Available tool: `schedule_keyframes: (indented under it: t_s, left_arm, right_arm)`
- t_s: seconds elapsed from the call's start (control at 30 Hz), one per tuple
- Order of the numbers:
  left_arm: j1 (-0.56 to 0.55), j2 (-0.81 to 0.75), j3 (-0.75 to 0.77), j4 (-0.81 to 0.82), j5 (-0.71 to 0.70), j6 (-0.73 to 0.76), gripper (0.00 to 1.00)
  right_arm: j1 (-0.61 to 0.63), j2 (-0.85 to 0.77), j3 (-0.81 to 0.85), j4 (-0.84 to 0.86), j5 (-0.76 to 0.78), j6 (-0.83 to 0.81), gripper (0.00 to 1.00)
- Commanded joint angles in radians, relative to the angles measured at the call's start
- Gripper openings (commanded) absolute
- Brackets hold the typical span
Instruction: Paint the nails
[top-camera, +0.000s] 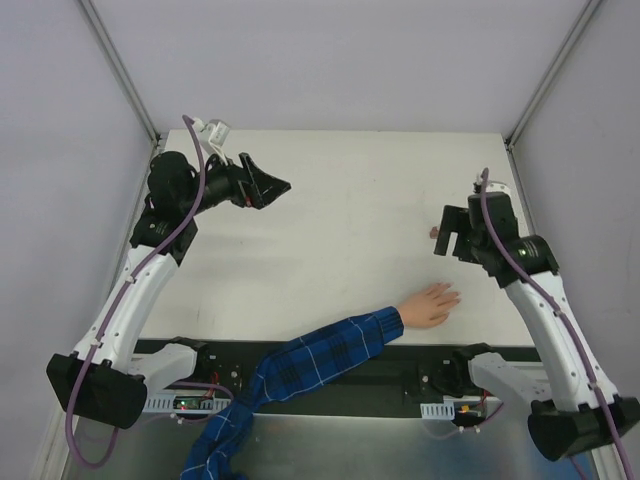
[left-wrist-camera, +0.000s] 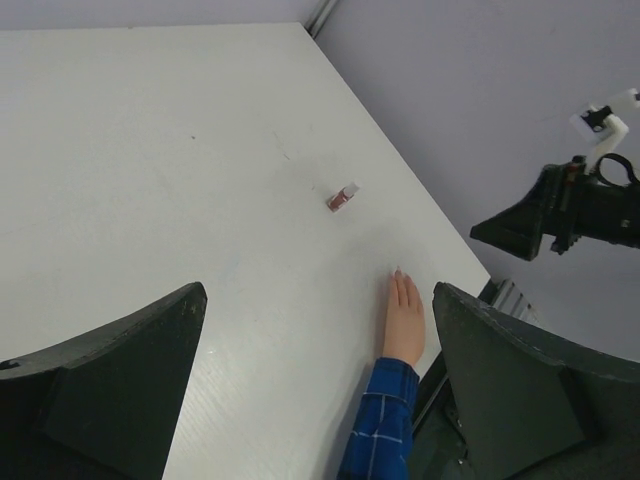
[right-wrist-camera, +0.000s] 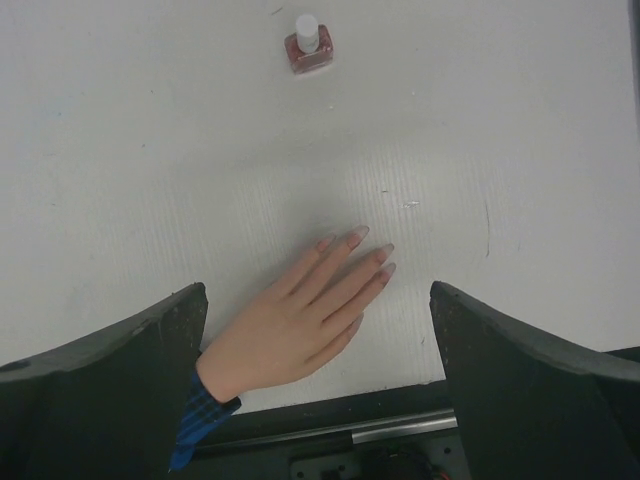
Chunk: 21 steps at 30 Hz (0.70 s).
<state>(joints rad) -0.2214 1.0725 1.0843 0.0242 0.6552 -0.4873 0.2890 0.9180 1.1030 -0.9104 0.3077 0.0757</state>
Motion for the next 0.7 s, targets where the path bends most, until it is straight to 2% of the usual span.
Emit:
schedule_keyframes:
  t_s: [0.0, 0.13, 0.3, 0.43, 0.5, 0.6, 0.67]
  left_arm:
    - [-0.001, 0.012, -0.043, 0.04, 0.076, -0.056, 0.95]
    - [-0.001, 0.004, -0.106, 0.034, 0.118, -0.056, 0.92]
    - [-0.006, 0.007, -0.178, 0.033, 0.147, -0.066, 0.92]
    - [-0.013, 0.044, -0.181, 0.031, 0.21, -0.048, 0.91]
    - [-0.013, 0.05, -0.172, 0.022, 0.241, -0.018, 0.92]
    - [-0.018, 0.044, -0.179, 0.02, 0.274, 0.009, 0.92]
    - [-0.025, 0.049, -0.196, 0.02, 0.271, 0.018, 0.93]
  right_arm:
    - [-0.008, 0.194, 0.053, 0.117, -0.051, -0.07, 0.96]
    - [-0.085, 0.413, 0.162, 0.091, -0.168, -0.064, 0.96]
    - [-0.108, 0.603, 0.248, 0.148, -0.111, -0.042, 0.99]
    - [-0.145, 0.674, 0.216, 0.257, -0.166, -0.051, 0.87]
    - [-0.145, 0.679, 0.187, 0.321, -0.138, -0.06, 0.81]
    - [-0.159, 0.725, 0.208, 0.331, -0.111, -0.05, 0.73]
    - [-0.175, 0.769, 0.225, 0.329, -0.119, -0.039, 0.73]
